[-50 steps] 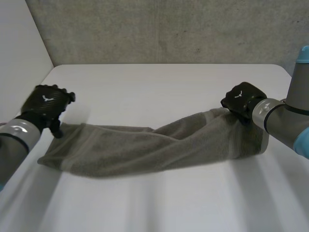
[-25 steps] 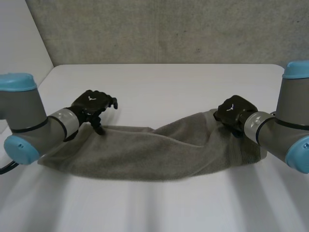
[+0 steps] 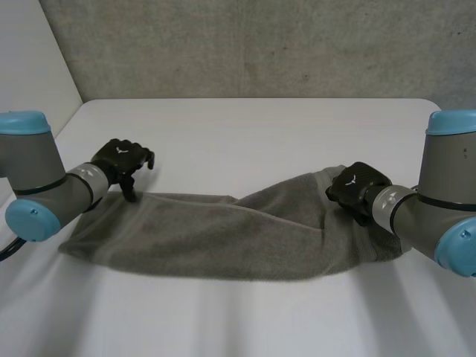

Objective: Fold the towel.

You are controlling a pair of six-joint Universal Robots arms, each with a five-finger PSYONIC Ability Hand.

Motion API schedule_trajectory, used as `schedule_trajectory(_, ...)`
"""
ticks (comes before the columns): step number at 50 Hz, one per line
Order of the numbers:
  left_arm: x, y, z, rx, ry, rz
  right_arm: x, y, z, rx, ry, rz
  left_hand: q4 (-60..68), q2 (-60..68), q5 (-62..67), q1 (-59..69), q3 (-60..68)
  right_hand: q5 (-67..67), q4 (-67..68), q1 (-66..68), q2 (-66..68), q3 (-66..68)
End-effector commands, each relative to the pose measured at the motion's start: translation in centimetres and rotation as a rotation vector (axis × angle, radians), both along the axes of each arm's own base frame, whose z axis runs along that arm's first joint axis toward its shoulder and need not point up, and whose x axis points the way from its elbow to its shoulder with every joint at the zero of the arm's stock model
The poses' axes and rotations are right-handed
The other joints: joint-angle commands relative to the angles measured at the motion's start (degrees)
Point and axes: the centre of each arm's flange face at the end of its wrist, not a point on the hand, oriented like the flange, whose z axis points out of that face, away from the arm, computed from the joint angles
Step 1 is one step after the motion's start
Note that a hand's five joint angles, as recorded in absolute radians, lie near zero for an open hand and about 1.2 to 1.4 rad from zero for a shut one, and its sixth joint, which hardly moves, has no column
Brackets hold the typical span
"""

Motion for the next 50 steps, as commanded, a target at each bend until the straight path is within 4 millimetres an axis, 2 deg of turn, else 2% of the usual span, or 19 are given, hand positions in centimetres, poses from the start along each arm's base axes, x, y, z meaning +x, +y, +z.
schedule_trajectory(1,1.8,-0.7,-0.7,-0.007,-0.089,0.052,0.5,0.4,0.0,0.000,0.001,0.015,-3.7,-3.9,-14.1,-3.7,-3.9,1.6,2.7,2.7,3.6,3.1)
schedule_trajectory(18,1.8,-1.0,-2.6,0.023,-0.110,0.038,0.5,0.6,-0.2,0.008,0.004,0.015,-3.5,-3.8,-13.9,-3.5,-3.7,1.6,2.7,2.7,3.6,3.1)
schedule_trajectory(27,1.8,-1.1,-2.8,0.031,-0.111,0.031,0.5,0.6,-0.3,0.009,0.003,0.016,-2.5,-2.7,-12.9,-2.5,-2.7,1.6,2.7,2.7,3.6,3.1)
schedule_trajectory(37,1.8,-1.1,-3.3,0.070,-0.117,0.027,0.5,0.6,-0.6,0.018,0.006,0.016,6.2,6.0,-4.2,6.2,6.1,1.6,2.7,2.7,3.6,3.1)
schedule_trajectory(43,1.8,-1.1,-3.3,0.071,-0.116,0.027,0.5,0.6,-0.7,0.019,0.007,0.016,16.0,15.8,5.6,16.0,15.8,1.6,2.7,2.7,3.6,3.1)
schedule_trajectory(50,1.9,-1.1,-2.5,0.049,-0.119,0.041,0.5,0.6,-0.7,0.018,0.009,0.017,27.1,26.8,16.7,27.1,26.9,1.6,2.7,2.7,3.6,3.1)
